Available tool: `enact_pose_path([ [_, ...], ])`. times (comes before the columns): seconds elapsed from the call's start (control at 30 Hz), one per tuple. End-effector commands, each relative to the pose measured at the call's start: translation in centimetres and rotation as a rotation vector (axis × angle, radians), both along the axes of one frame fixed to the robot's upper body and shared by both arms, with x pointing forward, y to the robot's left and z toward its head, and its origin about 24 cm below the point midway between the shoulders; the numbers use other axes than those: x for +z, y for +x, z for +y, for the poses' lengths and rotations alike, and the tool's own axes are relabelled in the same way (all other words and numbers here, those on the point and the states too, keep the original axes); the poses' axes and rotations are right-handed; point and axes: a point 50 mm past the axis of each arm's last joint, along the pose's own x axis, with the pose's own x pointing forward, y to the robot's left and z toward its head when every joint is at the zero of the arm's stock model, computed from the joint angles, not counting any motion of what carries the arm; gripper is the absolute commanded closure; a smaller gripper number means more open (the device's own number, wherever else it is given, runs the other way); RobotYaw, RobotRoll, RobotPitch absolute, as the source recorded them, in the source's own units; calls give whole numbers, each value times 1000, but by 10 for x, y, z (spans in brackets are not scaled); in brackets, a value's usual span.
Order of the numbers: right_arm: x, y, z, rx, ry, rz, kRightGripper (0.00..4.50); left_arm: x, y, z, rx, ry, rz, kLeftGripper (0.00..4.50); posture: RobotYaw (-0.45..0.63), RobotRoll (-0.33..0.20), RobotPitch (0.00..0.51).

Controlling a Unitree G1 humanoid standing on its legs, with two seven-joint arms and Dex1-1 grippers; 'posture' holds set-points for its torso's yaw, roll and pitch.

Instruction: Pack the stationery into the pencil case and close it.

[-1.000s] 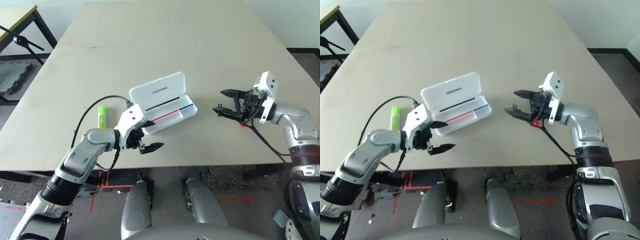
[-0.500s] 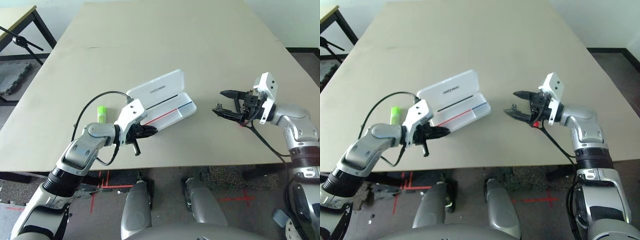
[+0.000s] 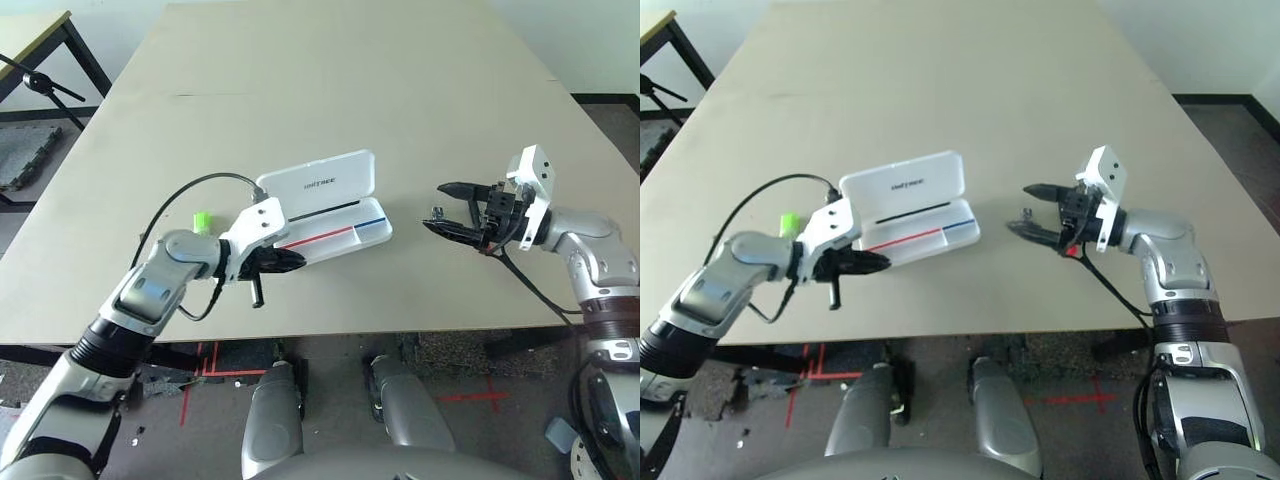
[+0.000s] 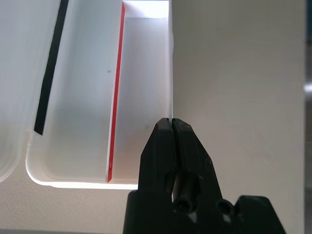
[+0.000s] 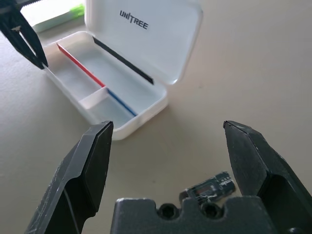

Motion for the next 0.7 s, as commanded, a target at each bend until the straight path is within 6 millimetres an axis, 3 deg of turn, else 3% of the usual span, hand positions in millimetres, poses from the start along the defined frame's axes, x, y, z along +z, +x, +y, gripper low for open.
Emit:
enact_pose_path([
  [0.03, 0, -3, 2, 34, -11, 12, 0, 1, -1, 7, -91, 33, -8, 4484, -77, 0, 161],
  [0.7, -3, -5, 8, 51, -13, 24, 0, -10, 6, 13, -134, 40, -29, 4484, -81, 0, 159],
])
